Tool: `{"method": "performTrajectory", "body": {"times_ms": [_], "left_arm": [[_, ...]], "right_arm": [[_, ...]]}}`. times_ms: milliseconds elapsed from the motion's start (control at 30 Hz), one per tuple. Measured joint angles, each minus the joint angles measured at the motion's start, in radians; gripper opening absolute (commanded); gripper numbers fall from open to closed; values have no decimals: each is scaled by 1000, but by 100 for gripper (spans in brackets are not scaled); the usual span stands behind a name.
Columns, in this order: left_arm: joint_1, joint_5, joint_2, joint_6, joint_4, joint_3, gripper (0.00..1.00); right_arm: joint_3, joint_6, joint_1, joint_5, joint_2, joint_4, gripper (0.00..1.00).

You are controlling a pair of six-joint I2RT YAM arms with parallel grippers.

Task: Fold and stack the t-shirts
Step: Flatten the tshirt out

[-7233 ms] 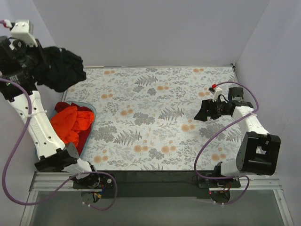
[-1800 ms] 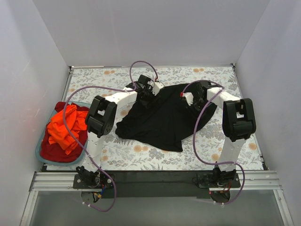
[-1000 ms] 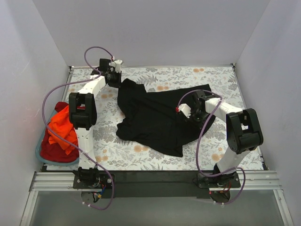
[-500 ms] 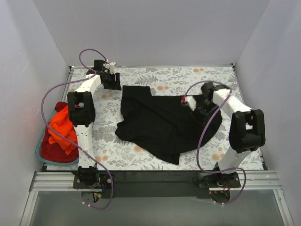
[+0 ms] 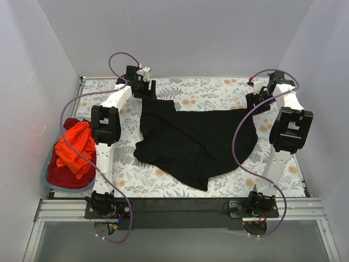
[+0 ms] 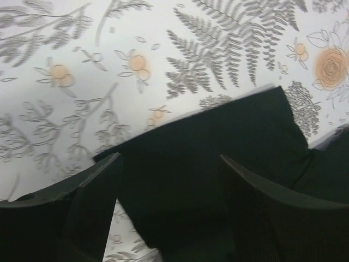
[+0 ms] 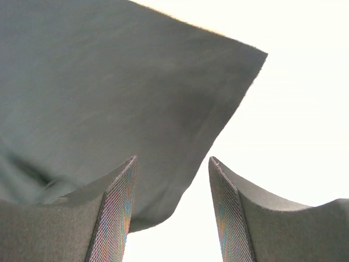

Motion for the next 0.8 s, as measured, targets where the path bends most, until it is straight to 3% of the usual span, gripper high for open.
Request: {"method": "performTrajectory", "body": {"times_ms": [300,600,700,800], "left_arm": [[-23,-35,-1,-1,17,-59,70],[-13,-55,-3,6,19,-66,72],[-13,-63,-3,5,19,-66,72],[-14,-84,-3,1,19,-66,75]], "right_arm": [[214,61,3,79,233,58,63],[287,69,11,100,301,97,63],[269,62,21,102,301,107,59],[252,58,32,103,295,129,45]]}}
